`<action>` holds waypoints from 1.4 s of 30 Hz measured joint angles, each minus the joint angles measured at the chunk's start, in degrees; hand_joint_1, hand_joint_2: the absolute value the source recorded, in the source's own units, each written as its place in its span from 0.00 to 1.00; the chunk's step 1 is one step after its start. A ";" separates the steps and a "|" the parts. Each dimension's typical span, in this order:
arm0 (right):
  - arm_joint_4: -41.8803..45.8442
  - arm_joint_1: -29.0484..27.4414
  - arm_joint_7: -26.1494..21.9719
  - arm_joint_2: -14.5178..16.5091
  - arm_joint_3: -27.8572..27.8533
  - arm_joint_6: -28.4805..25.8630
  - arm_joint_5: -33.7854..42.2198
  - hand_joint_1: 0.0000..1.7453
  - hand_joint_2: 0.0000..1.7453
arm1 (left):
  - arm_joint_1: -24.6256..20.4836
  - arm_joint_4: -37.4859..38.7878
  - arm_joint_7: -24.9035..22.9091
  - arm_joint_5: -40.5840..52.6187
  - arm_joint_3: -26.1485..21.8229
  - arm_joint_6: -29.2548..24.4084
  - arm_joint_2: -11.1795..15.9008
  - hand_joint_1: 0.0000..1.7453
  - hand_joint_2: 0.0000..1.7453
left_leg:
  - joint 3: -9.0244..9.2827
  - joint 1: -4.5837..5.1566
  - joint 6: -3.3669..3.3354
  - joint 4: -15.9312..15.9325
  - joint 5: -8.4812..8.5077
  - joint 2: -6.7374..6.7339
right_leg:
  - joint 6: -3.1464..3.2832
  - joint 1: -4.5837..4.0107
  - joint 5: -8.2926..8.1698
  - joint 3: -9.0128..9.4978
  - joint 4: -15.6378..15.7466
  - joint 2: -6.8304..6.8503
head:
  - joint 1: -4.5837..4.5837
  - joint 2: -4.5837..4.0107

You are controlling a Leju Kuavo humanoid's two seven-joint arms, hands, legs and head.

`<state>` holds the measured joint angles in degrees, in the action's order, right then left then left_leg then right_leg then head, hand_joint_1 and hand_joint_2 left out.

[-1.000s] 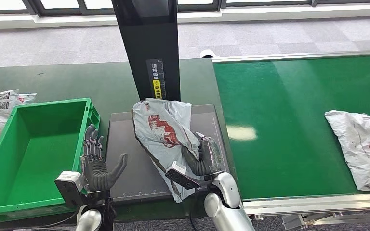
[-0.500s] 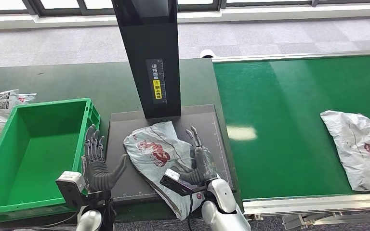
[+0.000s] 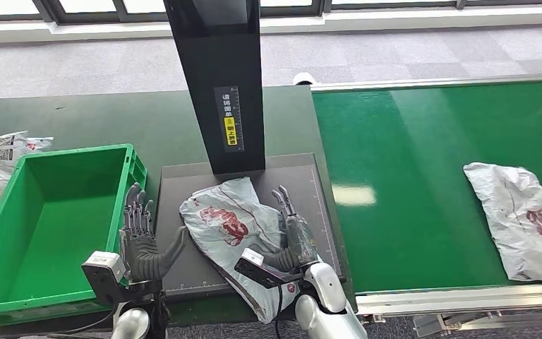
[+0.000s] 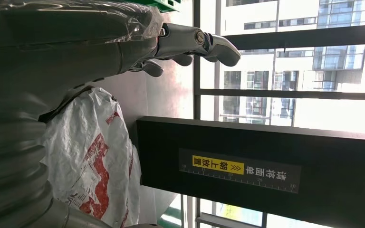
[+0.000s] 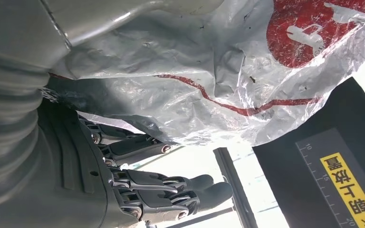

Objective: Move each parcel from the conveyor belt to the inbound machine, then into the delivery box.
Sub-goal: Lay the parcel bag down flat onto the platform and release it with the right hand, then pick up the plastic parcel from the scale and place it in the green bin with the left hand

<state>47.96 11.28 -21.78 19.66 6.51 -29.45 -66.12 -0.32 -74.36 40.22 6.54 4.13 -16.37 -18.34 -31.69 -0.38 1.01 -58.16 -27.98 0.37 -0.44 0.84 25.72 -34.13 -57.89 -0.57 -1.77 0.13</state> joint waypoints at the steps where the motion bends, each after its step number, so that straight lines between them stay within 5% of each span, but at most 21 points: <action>1: 0.01 -0.01 -0.39 0.01 0.00 -0.14 0.28 0.00 1.00 | 0.00 0.00 0.00 0.00 0.00 0.00 0.00 0.00 1.00 | 0.00 0.00 0.00 0.00 0.00 0.00 | 0.00 0.00 0.00 0.00 0.00 0.00 | 0.00 0.00; 9: 0.56 -0.35 -3.87 0.01 0.00 -2.12 2.78 0.00 1.00 | 0.00 -0.02 0.00 0.02 0.00 0.00 0.00 0.00 1.00 | 0.00 0.00 0.00 0.00 0.00 0.00 | 0.00 0.00 0.00 0.00 0.00 0.00 | 0.00 0.00; 18: 17.27 -3.56 -17.36 -0.11 -1.31 -10.57 19.76 0.00 1.00 | -0.02 0.02 0.00 0.07 0.00 -0.95 0.00 0.00 1.00 | 0.01 0.02 0.00 -0.01 0.00 -0.01 | 0.00 0.02 0.00 -0.03 0.00 -0.01 | 0.00 0.00; 34: 22.73 -4.10 -18.26 -0.32 -1.75 -10.70 24.60 0.00 1.00 | -0.12 0.07 0.00 1.01 0.00 -1.57 0.00 0.00 1.00 | 0.02 0.02 0.00 -0.01 -0.01 -0.07 | 0.00 0.01 0.00 -0.02 0.00 -0.08 | 0.00 0.00; 42: 23.08 -4.13 -18.25 -0.32 -1.73 -10.72 25.35 0.00 1.00 | -2.75 7.76 0.00 14.00 1.04 -1.06 -0.35 0.00 1.00 | 0.03 0.04 0.00 -0.01 -0.01 -0.06 | 0.00 0.03 -0.01 -0.03 0.00 -0.06 | 0.00 0.00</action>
<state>71.04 7.15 -40.03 19.34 4.78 -40.17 -40.76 -3.07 -66.60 40.22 20.53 5.18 -17.43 -18.69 -31.66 -0.34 1.00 -58.17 -27.99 0.30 -0.44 0.87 25.71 -34.16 -57.89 -0.63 -1.77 0.13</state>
